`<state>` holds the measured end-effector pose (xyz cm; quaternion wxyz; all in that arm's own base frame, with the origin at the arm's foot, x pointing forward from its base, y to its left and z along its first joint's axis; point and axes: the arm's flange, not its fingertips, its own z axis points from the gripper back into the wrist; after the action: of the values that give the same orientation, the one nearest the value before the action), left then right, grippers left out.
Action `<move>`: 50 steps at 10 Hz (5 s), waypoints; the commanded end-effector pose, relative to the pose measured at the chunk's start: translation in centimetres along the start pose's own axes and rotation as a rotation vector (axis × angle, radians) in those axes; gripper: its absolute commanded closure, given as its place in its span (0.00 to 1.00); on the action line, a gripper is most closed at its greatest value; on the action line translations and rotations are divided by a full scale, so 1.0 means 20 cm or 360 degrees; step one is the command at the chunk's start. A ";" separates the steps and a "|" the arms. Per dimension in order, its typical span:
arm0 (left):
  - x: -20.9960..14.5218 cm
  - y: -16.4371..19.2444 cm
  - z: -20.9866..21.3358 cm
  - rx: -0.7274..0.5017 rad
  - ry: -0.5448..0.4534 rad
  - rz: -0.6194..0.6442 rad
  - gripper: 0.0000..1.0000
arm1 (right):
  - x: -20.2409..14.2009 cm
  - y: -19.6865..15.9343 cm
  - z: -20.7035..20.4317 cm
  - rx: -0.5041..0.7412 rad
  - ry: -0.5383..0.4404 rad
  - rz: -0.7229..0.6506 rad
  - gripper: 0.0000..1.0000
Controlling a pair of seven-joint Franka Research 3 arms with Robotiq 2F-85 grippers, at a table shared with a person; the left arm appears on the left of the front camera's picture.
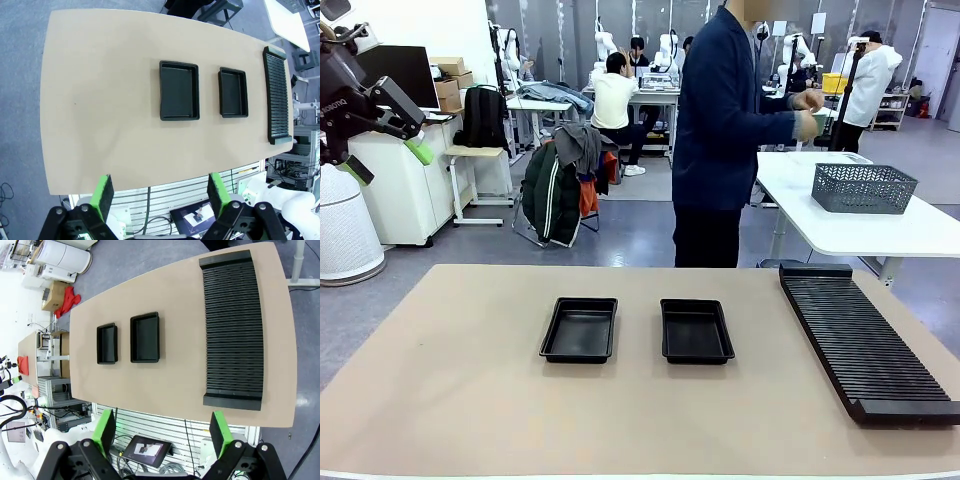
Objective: Inspect and transfer BCBs to ESD trays.
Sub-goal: Pick up the Blank PCB from the PCB Rack and place it in the left ESD tray.
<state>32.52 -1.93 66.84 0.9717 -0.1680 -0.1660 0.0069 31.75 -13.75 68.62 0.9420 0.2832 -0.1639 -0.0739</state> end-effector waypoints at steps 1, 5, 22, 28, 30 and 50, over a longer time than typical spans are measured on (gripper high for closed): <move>0.00 0.01 0.00 -0.0020 -0.0010 -0.0020 0.00 | 0.00 0.01 0.00 0.0008 0.0000 0.0007 0.00; 0.00 0.01 0.00 -0.0020 -0.0010 -0.0020 0.00 | 0.00 0.01 0.00 0.0008 0.0000 0.0007 0.00; 0.00 0.01 0.00 -0.0020 -0.0010 -0.0020 0.00 | 0.00 0.01 0.00 0.0008 0.0000 0.0007 0.00; 0.00 0.01 0.00 -0.0020 -0.0010 -0.0020 0.00 | 0.00 0.01 0.00 0.0008 0.0000 0.0007 0.00; 0.00 0.01 0.00 -0.0020 -0.0010 -0.0020 0.00 | 0.00 0.01 0.00 0.0008 0.0000 0.0007 0.00; 0.00 0.01 0.00 -0.0020 -0.0010 -0.0020 0.00 | 0.27 -0.23 -1.35 -0.0557 0.0522 0.2524 0.00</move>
<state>32.51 -1.85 66.90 0.9714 -0.1686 -0.1668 0.0074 45.72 -5.53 47.72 0.7702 -0.0473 -0.1592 0.6158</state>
